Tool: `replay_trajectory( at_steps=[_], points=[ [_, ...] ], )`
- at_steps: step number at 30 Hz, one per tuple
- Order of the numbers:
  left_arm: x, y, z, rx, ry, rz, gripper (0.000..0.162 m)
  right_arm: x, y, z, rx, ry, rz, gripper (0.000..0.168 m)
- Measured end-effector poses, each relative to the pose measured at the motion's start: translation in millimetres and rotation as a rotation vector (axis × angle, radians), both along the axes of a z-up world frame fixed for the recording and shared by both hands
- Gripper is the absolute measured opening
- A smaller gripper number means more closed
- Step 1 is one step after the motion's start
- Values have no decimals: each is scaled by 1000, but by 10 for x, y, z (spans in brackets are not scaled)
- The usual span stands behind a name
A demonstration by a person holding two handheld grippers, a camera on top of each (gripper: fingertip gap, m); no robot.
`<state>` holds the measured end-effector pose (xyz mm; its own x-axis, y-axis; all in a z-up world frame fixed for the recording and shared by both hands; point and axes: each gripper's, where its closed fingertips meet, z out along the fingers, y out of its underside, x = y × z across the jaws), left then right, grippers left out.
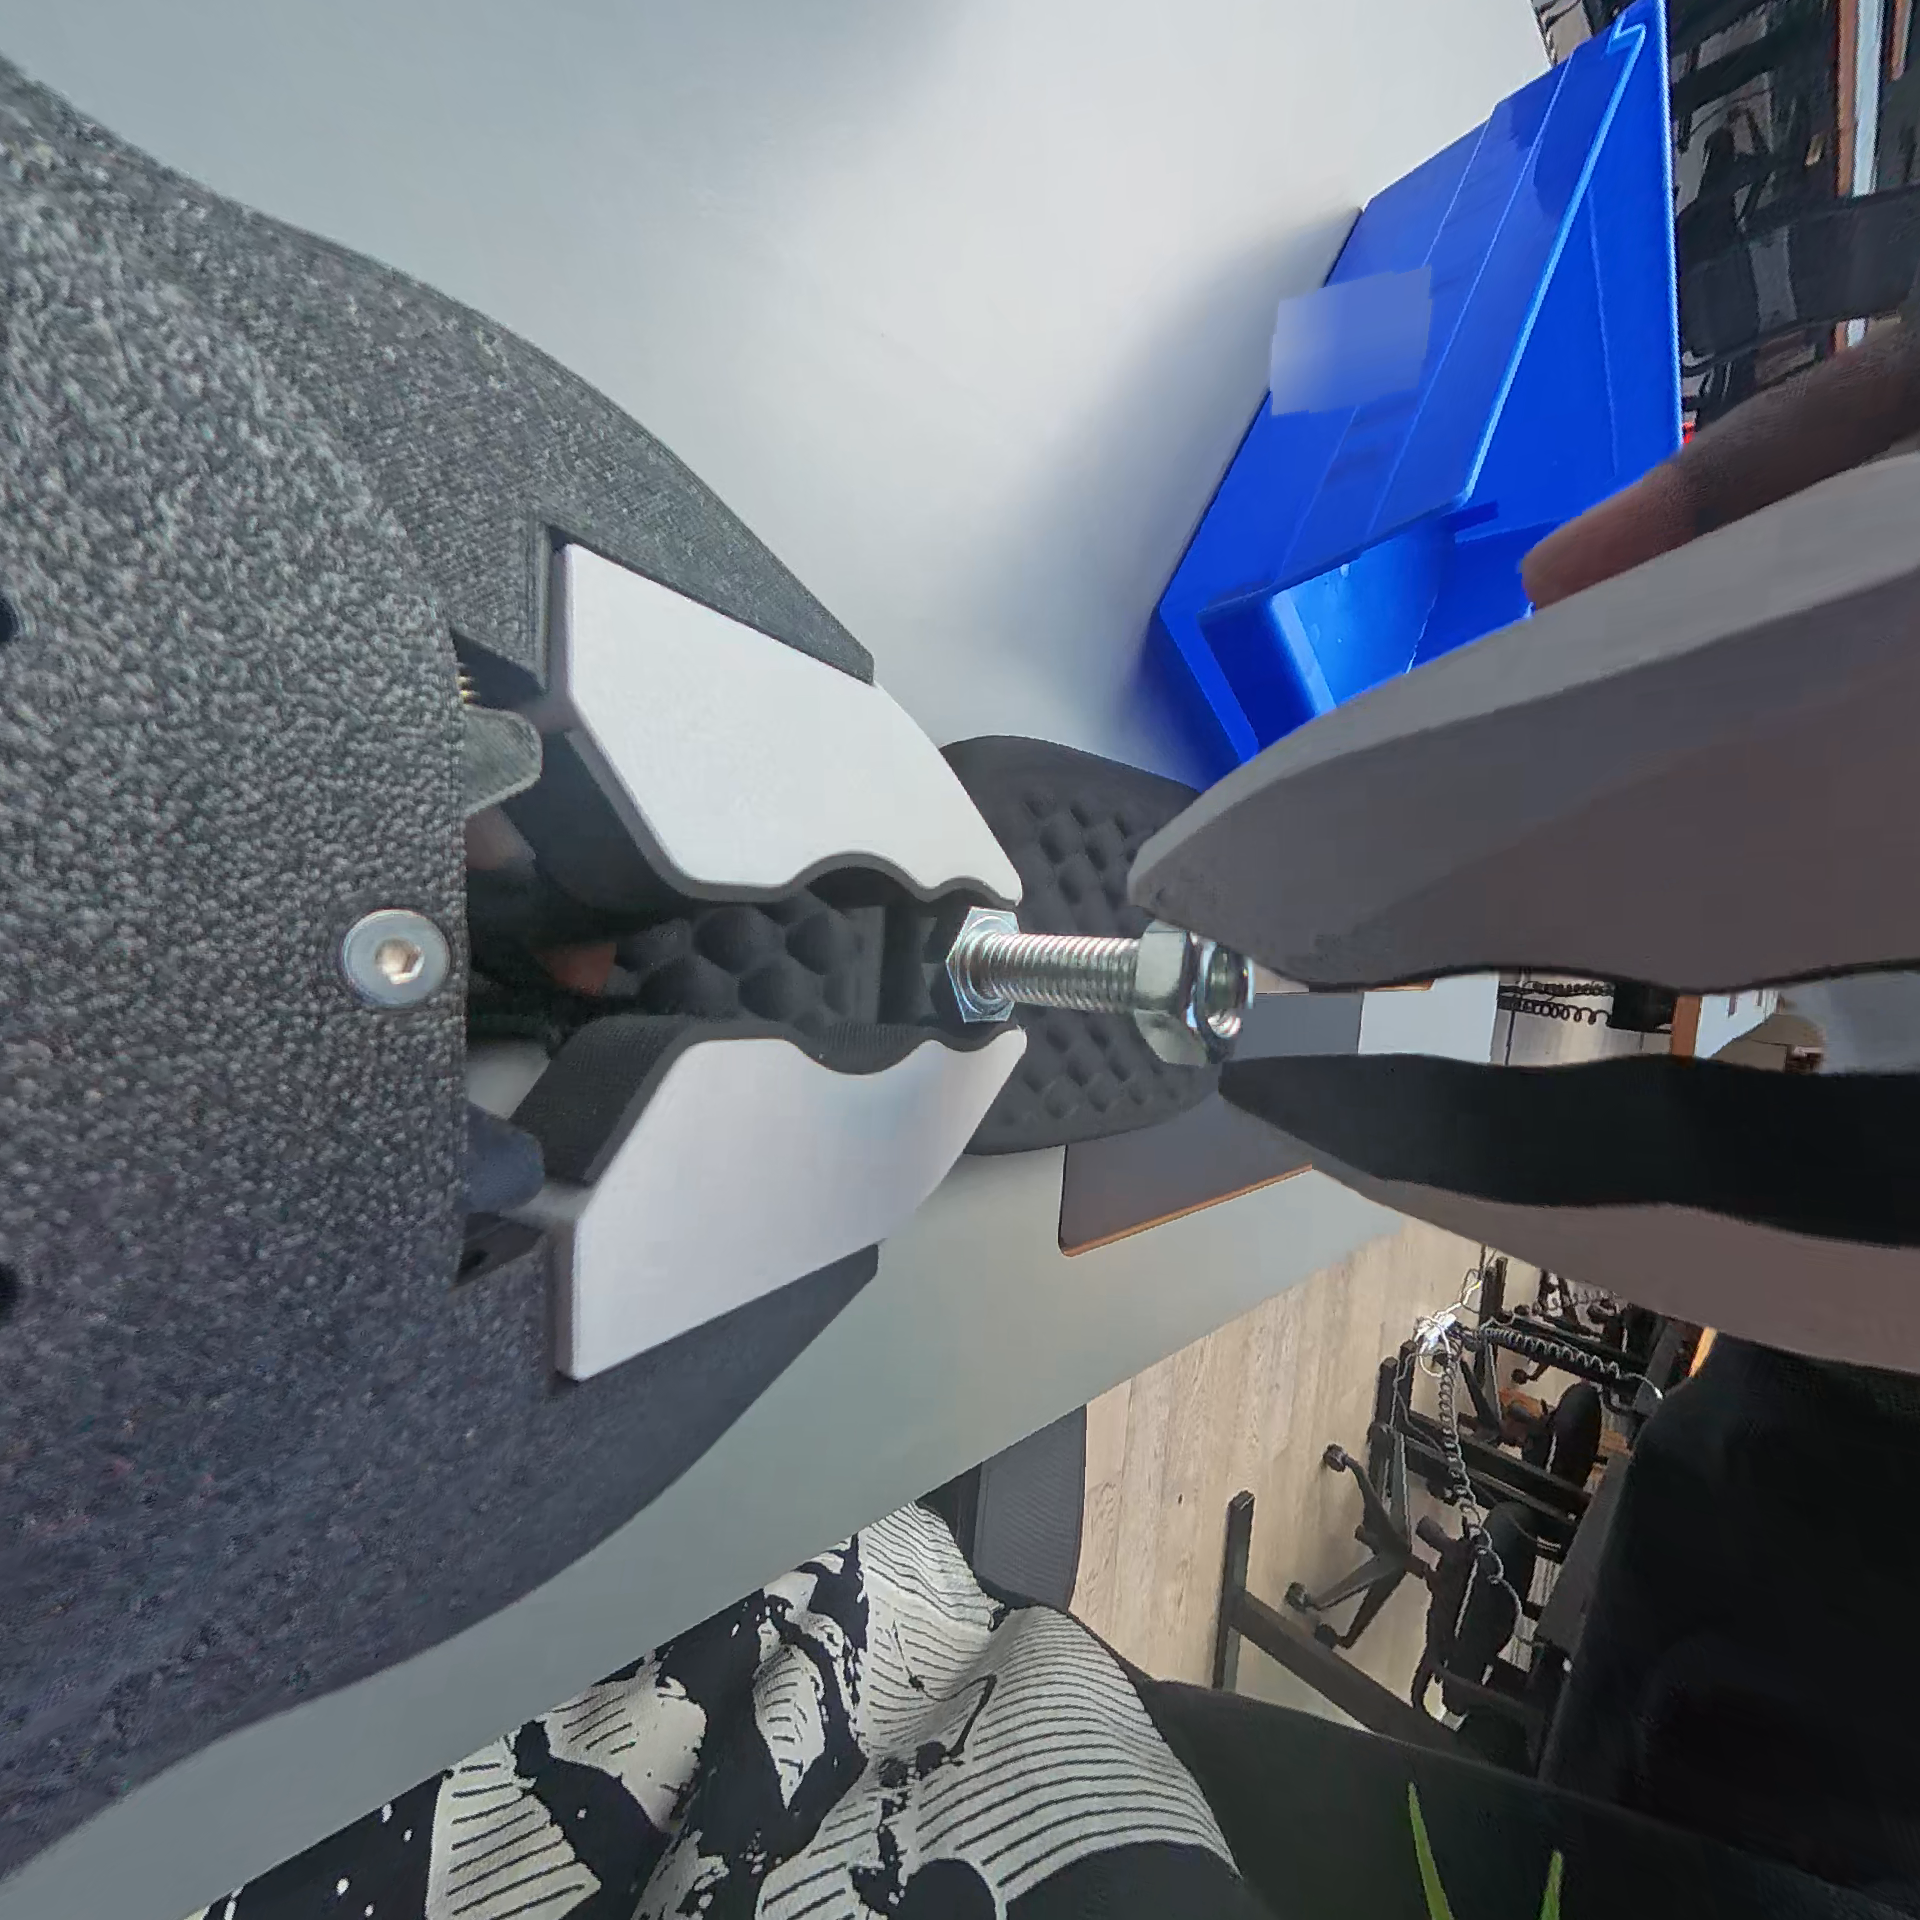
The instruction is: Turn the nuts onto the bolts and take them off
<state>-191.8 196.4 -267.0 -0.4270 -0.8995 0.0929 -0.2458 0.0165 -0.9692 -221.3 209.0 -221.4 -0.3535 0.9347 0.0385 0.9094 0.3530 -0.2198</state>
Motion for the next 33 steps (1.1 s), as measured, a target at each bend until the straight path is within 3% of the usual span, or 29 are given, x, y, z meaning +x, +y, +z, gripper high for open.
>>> replay_trajectory(
  at_steps=[3, 6, 16, 20, 21, 23, 24, 29, 33],
  points=[
    [-8, -1, 11, -9, -5, -7, 17, 24, 5, -45, -5, -8, 36, 19],
    [-5, 14, 19, -13, -10, 5, 17, 24, 17, -37, 2, 12, -33, 19],
    [44, 116, -20, 29, 7, 112, 18, 96, 69, -77, 49, -39, -709, 19],
    [41, 112, -13, 32, 0, 112, 17, 42, 89, -71, 43, -2, -806, 19],
    [37, 106, -5, 28, -4, 105, 17, 41, 85, -68, 44, -6, -785, 23],
    [33, 108, 4, 15, -5, 100, 18, 63, 94, -68, 56, -33, -696, 51],
    [31, 103, 5, 12, -4, 94, 17, 61, 97, -58, 63, -36, -628, 52],
    [25, 89, 4, 13, -5, 83, 17, 1, 83, 27, 88, 2, -198, 35],
    [20, 88, 9, 7, -7, 78, 17, 30, 80, -3, 72, -17, -38, 29]
  ],
)
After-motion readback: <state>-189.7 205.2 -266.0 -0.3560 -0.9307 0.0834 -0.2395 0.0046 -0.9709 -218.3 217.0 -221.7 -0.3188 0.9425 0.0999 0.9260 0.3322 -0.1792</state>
